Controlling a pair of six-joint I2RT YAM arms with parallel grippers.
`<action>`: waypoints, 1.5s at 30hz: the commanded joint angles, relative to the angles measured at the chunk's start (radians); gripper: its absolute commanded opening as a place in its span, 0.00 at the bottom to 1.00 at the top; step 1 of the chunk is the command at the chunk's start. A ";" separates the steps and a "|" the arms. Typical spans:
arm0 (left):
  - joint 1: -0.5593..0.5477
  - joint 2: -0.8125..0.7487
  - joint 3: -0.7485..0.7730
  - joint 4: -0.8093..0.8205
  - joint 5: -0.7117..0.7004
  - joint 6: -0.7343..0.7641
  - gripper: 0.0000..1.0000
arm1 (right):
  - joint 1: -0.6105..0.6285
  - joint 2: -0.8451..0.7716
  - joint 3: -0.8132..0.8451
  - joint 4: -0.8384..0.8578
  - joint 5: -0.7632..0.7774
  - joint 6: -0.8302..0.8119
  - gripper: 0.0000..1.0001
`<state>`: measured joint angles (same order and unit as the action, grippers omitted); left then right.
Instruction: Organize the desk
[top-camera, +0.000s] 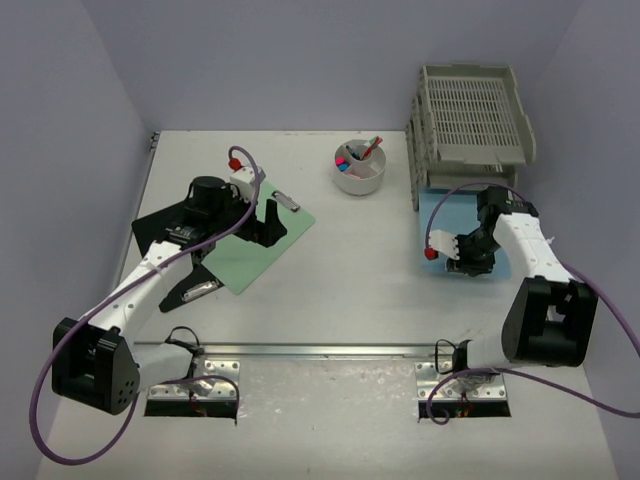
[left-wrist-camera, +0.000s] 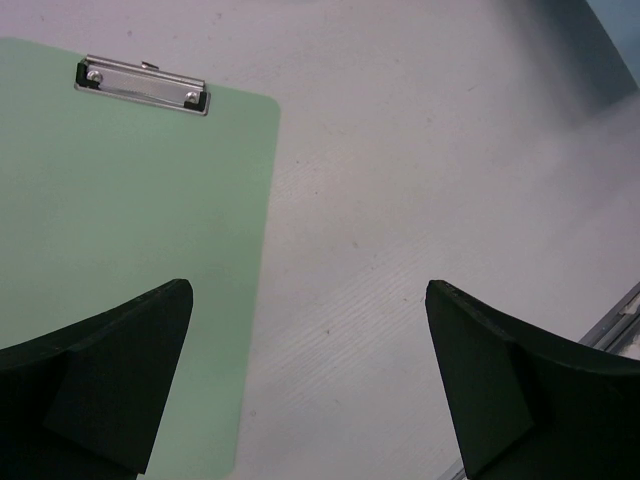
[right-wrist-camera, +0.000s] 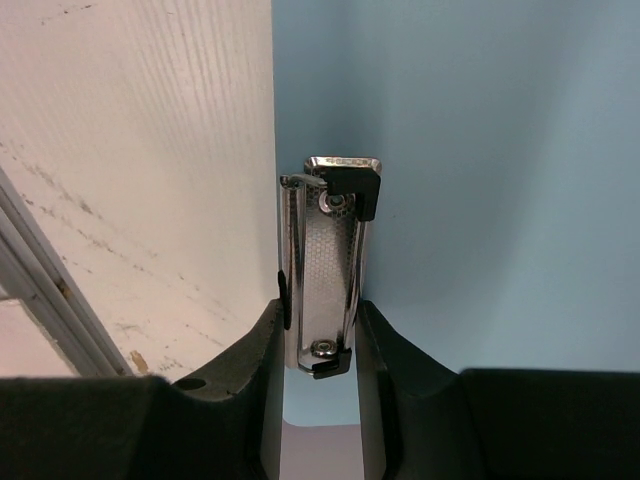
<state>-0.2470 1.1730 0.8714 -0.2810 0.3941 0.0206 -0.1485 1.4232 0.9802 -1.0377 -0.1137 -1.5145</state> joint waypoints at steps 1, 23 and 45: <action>0.012 0.012 0.052 0.043 0.005 0.019 1.00 | -0.003 0.047 0.050 0.089 -0.004 -0.051 0.00; 0.012 0.044 0.060 0.045 -0.001 0.034 1.00 | -0.029 0.249 0.205 0.158 0.043 -0.098 0.00; 0.012 0.089 0.102 0.052 0.009 0.045 1.00 | -0.042 0.417 0.365 0.125 0.041 -0.163 0.00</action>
<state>-0.2470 1.2505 0.9153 -0.2806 0.3901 0.0504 -0.1886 1.8220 1.2669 -0.9133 -0.0538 -1.6289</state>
